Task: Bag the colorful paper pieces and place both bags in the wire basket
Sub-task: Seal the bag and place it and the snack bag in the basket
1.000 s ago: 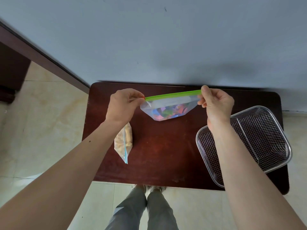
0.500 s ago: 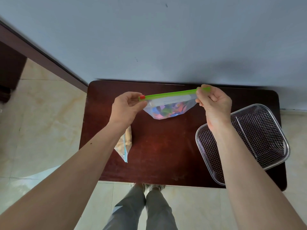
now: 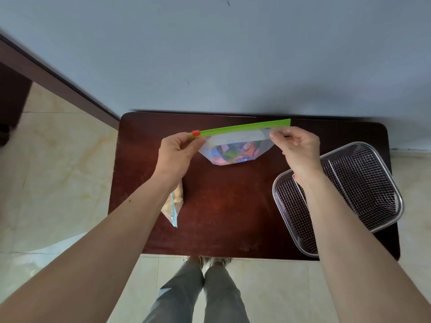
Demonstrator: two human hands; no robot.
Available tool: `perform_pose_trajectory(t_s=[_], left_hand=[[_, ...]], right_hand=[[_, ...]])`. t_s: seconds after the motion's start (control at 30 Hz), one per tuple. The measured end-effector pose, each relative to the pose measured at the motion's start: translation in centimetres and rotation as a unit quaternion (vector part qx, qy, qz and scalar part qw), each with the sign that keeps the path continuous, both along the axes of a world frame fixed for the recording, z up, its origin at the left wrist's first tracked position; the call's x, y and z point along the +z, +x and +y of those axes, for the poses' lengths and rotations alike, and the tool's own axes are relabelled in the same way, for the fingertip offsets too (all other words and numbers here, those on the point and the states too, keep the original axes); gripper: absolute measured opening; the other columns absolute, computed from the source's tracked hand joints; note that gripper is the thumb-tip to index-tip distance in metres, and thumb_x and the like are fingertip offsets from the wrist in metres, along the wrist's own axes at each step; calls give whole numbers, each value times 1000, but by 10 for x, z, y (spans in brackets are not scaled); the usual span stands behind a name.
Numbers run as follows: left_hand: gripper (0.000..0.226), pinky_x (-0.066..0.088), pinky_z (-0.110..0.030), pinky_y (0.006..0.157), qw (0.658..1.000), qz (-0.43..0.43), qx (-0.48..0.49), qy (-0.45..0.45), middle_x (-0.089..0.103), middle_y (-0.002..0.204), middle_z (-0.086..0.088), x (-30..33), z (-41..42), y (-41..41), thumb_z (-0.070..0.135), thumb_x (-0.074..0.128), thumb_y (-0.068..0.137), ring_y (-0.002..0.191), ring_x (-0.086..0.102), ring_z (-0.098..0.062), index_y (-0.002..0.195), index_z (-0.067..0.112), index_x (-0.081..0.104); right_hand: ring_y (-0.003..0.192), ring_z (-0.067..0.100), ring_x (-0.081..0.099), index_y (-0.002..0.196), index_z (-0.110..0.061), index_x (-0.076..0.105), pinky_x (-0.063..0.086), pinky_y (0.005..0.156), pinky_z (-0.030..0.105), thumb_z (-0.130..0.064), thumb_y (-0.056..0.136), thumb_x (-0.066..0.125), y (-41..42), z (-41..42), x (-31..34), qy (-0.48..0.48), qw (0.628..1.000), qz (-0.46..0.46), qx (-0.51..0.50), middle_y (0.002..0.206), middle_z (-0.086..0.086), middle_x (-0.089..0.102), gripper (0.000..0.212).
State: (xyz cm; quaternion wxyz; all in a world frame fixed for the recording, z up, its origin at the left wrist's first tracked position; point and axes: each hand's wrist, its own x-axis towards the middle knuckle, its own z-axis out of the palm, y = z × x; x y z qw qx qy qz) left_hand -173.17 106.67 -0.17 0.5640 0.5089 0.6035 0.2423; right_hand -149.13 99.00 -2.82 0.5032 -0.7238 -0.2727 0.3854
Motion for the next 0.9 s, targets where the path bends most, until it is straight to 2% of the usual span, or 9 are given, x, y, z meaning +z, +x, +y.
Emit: perform_pose_trajectory(t_s=[0.07,0.13,0.27,0.33,0.43,0.5,0.6,0.77,0.9], left_hand=[[6,43,-28,77,1000,-4,1,6,66,80,-3,3,1,2,21,70,87,76,52,-13,85,24,75],[9,44,-18,76,1000,1,-3,17,70,83,-2,7,3,4,19,68,89,76,55,-9,86,22,75],[14,45,-4,74,998,-2,-30,51,74,89,-3,19,5,10,17,63,93,78,62,0,91,10,75],[16,46,-8,76,997,-17,-45,61,72,82,3,26,4,15,14,60,94,75,63,3,89,6,73],[20,53,-22,79,994,-51,-70,59,72,80,1,35,1,26,11,54,97,78,66,-9,83,7,68],[21,58,-28,78,993,-80,-82,41,71,78,0,43,-3,36,11,52,99,76,67,-10,81,9,63],[18,60,-38,80,988,-118,-98,17,68,83,-11,57,-16,57,11,51,99,81,69,-19,84,5,58],[14,62,-36,74,980,-163,-112,-33,68,92,-15,74,-54,102,12,48,101,85,69,-26,93,3,56],[17,62,-33,71,978,-167,-105,-66,69,98,-21,66,-97,138,13,47,101,89,69,-29,87,8,53]], right_hand=[[60,-2,54,65,-17,66,42,64,12,-12,82,74,1,2,-1,-1,1000,-27,-2,61,-17,65,20],[69,2,59,73,-6,70,45,74,16,-13,83,73,3,3,1,-3,999,-45,0,72,-8,68,13],[74,-4,65,81,-12,69,48,76,12,-9,88,67,5,4,7,24,1000,-12,-9,71,-16,73,9],[80,2,66,82,-15,68,49,80,16,-12,90,65,8,1,12,42,999,-7,-17,77,-14,74,9],[88,14,66,89,-8,68,49,86,27,-22,91,62,15,-7,20,62,998,-27,-18,91,6,74,15],[86,14,64,87,-11,66,49,84,26,-25,93,61,23,-15,29,77,996,-39,-29,90,10,71,15],[80,10,63,83,-22,64,50,78,24,-25,93,60,41,-30,43,101,991,-65,-56,83,0,69,12],[65,-5,53,78,-26,59,43,67,18,-24,94,58,79,-65,62,109,982,-97,-119,65,-19,64,16],[61,-4,48,76,-25,57,40,62,17,-25,94,57,114,-97,59,87,982,-100,-136,60,-20,60,19]])
